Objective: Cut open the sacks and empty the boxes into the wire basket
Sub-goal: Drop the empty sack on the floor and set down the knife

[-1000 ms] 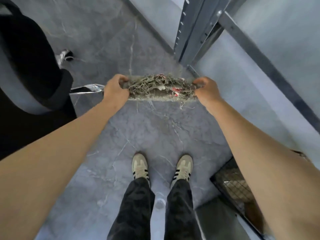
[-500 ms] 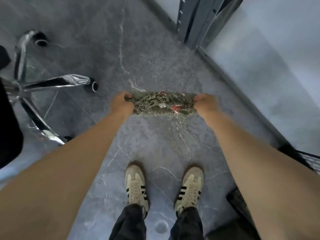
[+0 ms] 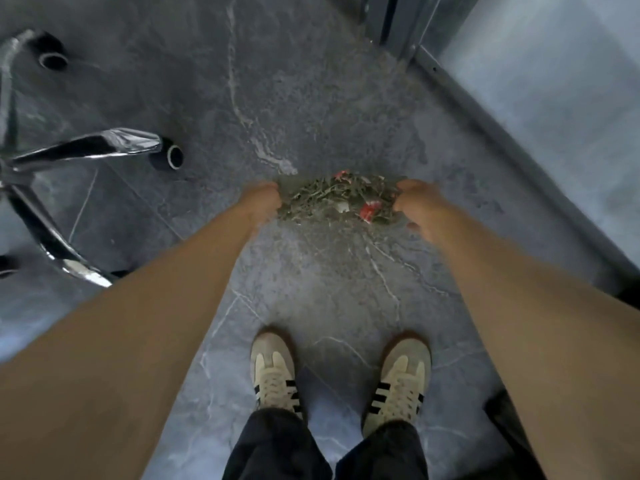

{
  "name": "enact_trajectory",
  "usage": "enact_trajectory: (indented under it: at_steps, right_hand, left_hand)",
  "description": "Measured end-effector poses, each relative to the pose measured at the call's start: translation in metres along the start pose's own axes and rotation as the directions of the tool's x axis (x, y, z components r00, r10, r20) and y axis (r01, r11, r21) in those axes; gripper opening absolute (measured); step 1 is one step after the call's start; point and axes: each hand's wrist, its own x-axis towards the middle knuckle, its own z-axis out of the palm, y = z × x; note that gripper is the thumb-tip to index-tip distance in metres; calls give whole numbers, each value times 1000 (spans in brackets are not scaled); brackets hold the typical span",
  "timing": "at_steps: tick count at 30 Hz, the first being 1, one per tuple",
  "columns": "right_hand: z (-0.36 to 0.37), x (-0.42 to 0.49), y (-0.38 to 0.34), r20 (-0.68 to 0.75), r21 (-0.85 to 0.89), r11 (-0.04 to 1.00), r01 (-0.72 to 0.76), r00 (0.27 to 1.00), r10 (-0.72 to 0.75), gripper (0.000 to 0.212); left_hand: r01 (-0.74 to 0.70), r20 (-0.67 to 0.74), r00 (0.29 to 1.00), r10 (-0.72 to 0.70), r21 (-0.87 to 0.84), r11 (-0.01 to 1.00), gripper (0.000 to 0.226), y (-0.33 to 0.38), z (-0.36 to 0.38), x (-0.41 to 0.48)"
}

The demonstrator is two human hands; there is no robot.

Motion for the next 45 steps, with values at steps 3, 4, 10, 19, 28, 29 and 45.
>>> enact_trajectory:
  at_steps: [3, 4, 10, 19, 28, 29, 45]
  right_hand:
    - [-1, -5, -1, 35, 66, 998, -12, 999, 9, 38]
    - [-2, -8, -2, 36, 59, 998, -14, 999, 11, 41]
    - [-31, -43, -29, -94, 149, 978, 144, 987, -131, 42]
    - [-103, -162, -108, -194, 221, 928, 299, 946, -259, 35]
    - [-158, -332, -201, -235, 113, 891, 441, 883, -407, 36]
    - [-162, -349, -210, -242, 94, 887, 452, 874, -420, 35]
    - [-222, -635, -273, -422, -236, 814, 531, 699, -578, 34]
  left_hand:
    - [29, 25, 999, -30, 41, 999, 28, 4, -1, -4]
    - [45, 21, 999, -46, 42, 998, 33, 6, -3, -8]
    - [-119, 32, 993, 117, 91, 989, 26, 46, -17, -46]
    - [-376, 67, 925, 375, 325, 868, 31, 125, -69, -175]
    - [-578, 92, 801, 591, 371, 726, 28, 189, -146, -337]
    - [-589, 93, 793, 601, 366, 720, 28, 192, -155, -353]
    - [-770, 92, 529, 843, 468, 433, 31, 239, -308, -597]
